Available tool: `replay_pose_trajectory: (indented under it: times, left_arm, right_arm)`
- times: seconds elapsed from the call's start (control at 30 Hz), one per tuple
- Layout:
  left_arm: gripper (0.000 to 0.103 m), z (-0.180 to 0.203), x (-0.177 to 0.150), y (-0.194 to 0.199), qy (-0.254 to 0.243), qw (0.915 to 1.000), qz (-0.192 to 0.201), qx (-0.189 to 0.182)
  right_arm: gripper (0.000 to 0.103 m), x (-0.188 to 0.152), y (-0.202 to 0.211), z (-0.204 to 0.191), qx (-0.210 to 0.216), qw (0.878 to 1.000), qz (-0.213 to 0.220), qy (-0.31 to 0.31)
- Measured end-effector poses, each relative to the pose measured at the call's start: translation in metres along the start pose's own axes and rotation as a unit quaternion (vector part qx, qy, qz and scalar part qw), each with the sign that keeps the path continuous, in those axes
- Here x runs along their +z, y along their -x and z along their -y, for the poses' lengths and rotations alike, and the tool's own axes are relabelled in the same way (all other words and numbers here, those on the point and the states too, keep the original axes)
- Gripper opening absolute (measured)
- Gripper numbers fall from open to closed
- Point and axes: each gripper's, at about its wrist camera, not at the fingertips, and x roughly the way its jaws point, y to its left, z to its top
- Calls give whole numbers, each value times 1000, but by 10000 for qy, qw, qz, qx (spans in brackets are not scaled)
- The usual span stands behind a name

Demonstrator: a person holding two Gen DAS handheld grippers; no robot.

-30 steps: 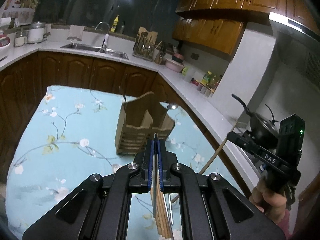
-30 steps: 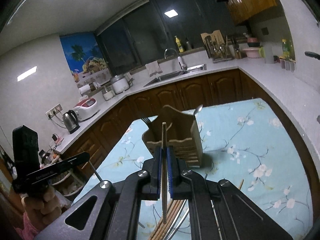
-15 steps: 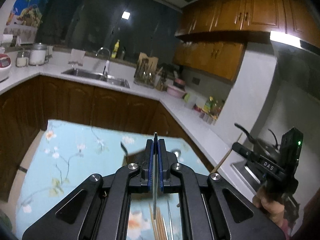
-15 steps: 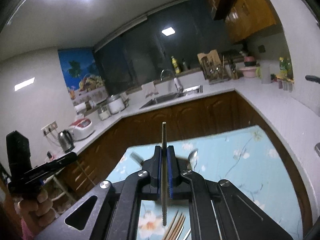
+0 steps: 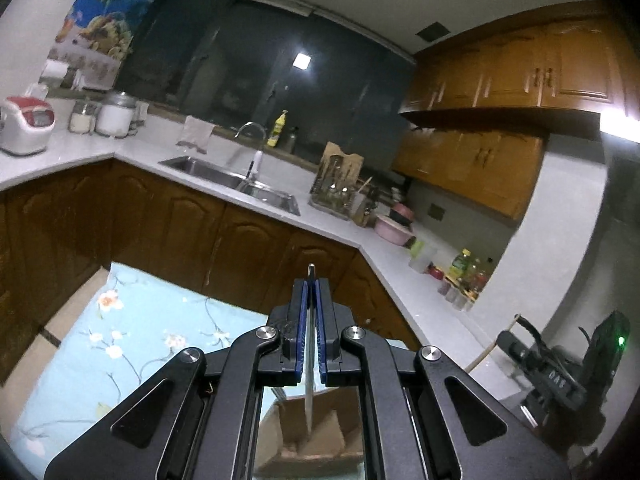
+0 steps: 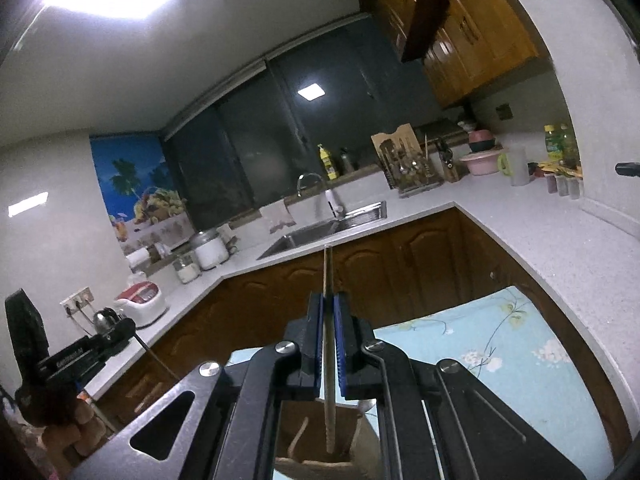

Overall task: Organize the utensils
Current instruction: 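Lower the chopsticks into the holder and open both tools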

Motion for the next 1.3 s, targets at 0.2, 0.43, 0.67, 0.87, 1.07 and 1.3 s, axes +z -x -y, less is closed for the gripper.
replay_pose_trajectory:
  times: [0.2,0.43,0.67,0.87,1.07,1.3]
  left_arm:
    - [3,-21,-39,-19,152,9996,-103,195]
    - [4,-30,-71,-34,243,9988,-387,187]
    - [4,-21,-84,-46,-6,9977,-657,167]
    - [4,-25,-83,-48,34,9972,-724,163]
    - [4,-25,-79,-50,-7,9963,-852,139]
    - [41,-27,-75,-35,139,9957,-919,0]
  right_arm:
    - [5,-35,-18,11,-132,9998,-136,-76]
    - [6,-64,-34,25,-142,9987,-379,-314]
    - [5,-70,-42,17,-159,9978,-618,-160]
    - [6,-68,-44,19,-203,9973,-681,-191]
    - [6,-69,-48,19,-217,9968,-735,-237]
    - [37,-65,-35,24,-107,9973,-607,-394]
